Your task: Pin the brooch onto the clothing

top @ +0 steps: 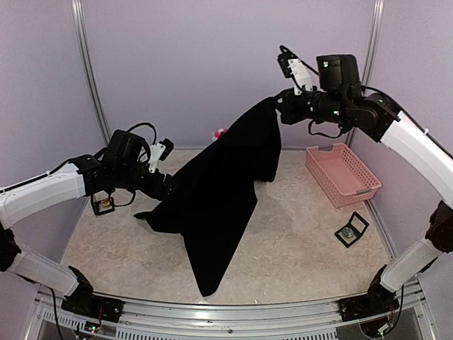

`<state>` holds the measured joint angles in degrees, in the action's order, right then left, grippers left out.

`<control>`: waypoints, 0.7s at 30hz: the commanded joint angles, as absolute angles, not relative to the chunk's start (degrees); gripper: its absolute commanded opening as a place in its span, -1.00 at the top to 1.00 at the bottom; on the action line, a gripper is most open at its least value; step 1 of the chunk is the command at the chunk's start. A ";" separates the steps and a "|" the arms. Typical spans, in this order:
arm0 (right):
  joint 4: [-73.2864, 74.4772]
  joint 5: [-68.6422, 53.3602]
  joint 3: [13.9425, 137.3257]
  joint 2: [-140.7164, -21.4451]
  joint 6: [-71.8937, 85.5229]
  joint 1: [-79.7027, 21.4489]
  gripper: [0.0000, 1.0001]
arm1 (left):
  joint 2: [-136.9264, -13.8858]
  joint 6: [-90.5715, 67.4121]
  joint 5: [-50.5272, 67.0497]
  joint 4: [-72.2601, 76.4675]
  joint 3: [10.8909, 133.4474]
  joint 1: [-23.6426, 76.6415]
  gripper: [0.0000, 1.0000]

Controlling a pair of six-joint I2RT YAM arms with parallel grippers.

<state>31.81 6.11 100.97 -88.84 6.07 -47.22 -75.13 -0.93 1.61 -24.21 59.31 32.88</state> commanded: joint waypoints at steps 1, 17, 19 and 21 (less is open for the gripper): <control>27.78 12.75 99.81 -84.06 8.21 -40.60 1.00 | -75.97 6.20 1.60 -27.72 60.84 39.01 -0.51; 22.93 9.43 92.68 -85.66 7.58 -31.61 1.00 | -94.83 10.17 4.76 -36.16 61.79 54.75 -0.55; 22.96 8.90 92.33 -85.90 7.63 -31.09 1.00 | -95.09 11.43 4.51 -37.61 60.96 59.24 -0.51; 22.87 8.33 92.18 -86.00 7.45 -30.68 1.00 | -96.91 11.01 2.05 -40.35 61.22 60.93 -0.44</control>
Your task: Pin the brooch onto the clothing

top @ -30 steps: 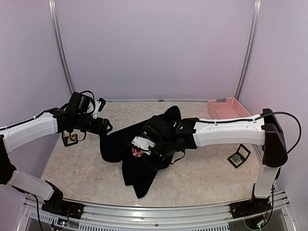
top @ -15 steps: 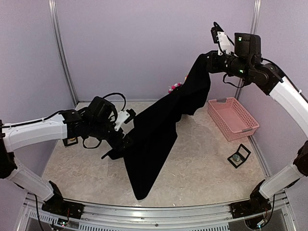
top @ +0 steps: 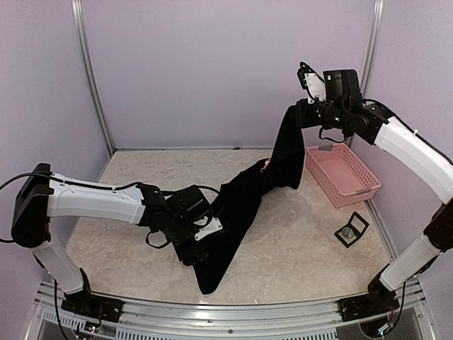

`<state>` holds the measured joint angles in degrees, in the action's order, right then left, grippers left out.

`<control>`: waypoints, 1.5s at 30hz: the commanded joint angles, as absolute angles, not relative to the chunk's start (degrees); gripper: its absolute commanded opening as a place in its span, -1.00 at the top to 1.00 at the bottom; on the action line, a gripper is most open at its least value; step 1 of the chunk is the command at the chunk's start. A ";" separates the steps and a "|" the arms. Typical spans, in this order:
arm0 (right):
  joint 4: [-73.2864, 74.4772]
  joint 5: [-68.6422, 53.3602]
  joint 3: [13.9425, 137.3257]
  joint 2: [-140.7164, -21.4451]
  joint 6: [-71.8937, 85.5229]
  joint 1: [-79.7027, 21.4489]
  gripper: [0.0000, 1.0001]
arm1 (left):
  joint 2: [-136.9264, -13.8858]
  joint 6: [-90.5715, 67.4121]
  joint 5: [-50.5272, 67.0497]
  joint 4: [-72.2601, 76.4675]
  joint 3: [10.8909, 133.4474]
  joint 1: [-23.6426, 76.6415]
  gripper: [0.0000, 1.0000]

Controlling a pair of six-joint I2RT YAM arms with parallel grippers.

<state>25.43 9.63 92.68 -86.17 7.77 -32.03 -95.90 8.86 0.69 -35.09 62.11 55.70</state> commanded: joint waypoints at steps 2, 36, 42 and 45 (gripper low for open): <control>22.85 8.12 92.13 -86.12 7.03 -30.50 1.00 | -99.37 9.46 -3.26 -42.96 62.64 60.70 -0.43; 25.97 9.67 93.63 -78.51 5.20 -30.15 1.00 | -95.40 -5.71 -24.24 -45.82 70.19 41.61 1.00; 28.98 -1.24 98.89 -69.34 1.34 -30.15 1.00 | -77.53 -3.26 -30.44 -42.96 83.47 38.85 1.00; 32.06 -4.96 104.09 -66.64 1.64 -30.10 1.00 | -74.37 -0.80 -33.01 -42.70 90.19 38.72 1.00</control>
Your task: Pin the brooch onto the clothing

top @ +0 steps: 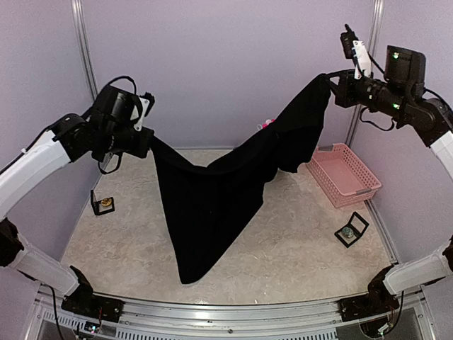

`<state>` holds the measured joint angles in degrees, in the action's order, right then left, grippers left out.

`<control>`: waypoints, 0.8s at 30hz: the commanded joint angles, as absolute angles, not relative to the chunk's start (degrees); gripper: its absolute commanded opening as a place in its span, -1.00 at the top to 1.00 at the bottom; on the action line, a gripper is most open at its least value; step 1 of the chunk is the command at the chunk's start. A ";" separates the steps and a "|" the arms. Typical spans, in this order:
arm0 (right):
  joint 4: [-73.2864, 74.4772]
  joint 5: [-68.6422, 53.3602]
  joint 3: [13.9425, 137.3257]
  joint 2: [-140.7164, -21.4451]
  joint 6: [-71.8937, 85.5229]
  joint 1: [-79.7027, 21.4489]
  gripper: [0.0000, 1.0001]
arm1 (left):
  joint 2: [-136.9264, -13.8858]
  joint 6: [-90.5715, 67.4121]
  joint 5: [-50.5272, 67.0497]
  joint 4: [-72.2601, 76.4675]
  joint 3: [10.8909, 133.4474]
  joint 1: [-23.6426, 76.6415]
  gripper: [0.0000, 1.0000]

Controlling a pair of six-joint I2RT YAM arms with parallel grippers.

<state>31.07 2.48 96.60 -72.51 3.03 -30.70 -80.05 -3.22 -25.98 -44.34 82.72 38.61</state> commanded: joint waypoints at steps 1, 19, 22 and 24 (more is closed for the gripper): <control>32.68 -4.65 105.96 -66.01 2.22 -30.13 1.00 | -73.99 -0.20 -33.79 -42.12 91.99 38.34 1.00; 18.72 -7.91 146.34 -112.36 5.38 -11.38 1.00 | -119.78 4.22 -17.51 -40.41 151.93 16.08 1.00; 9.60 -10.16 147.33 -113.90 9.14 -9.97 1.00 | -116.81 4.88 -20.59 -29.74 145.23 15.12 1.00; 5.64 -11.10 147.45 -112.98 9.65 -10.06 1.00 | -113.99 6.99 -23.15 -24.24 143.35 15.04 1.00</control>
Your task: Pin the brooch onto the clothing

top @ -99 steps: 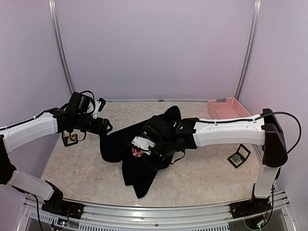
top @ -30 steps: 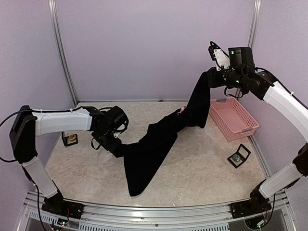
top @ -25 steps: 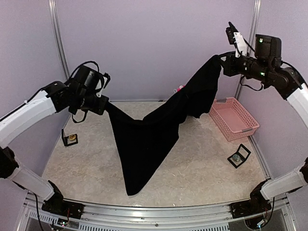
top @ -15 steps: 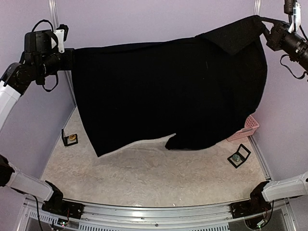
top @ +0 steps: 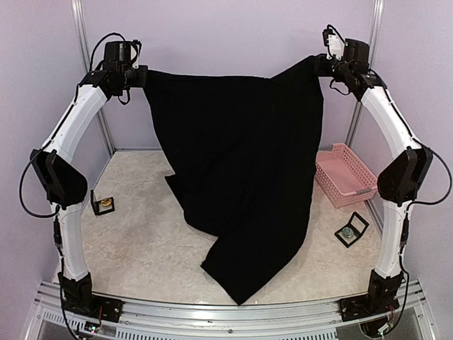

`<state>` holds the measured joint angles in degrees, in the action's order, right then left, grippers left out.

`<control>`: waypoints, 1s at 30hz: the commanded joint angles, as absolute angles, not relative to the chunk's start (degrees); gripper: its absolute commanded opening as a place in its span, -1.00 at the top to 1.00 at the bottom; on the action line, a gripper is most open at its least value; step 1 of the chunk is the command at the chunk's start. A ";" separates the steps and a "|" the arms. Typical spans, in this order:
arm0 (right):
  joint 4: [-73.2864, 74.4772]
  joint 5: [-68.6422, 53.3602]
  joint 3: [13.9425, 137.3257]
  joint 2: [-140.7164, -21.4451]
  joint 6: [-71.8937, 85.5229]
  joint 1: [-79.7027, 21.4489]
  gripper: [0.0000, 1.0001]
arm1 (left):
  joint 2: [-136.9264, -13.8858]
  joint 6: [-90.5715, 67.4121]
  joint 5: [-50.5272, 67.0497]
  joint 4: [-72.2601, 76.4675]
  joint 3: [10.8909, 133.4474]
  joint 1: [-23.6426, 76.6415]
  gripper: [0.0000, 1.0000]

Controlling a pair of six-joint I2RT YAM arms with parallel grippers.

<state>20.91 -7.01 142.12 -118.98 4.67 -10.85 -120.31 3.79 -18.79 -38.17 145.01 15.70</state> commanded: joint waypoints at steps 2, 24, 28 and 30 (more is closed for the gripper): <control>3.78 -10.80 147.32 -111.23 8.76 -10.24 1.00 | -112.51 9.29 -24.62 -21.67 143.55 15.04 1.00; 26.04 -9.05 66.66 -69.58 17.27 -28.87 1.00 | -80.34 -7.64 -20.17 -29.04 72.88 26.75 1.00; 34.80 -12.52 56.48 -68.41 24.17 -36.96 1.00 | -72.86 -18.50 -12.77 -29.12 56.05 27.29 1.00; 39.63 -12.84 53.70 -68.86 27.97 -40.43 1.00 | -69.70 -21.92 -11.31 -29.24 50.09 28.03 1.00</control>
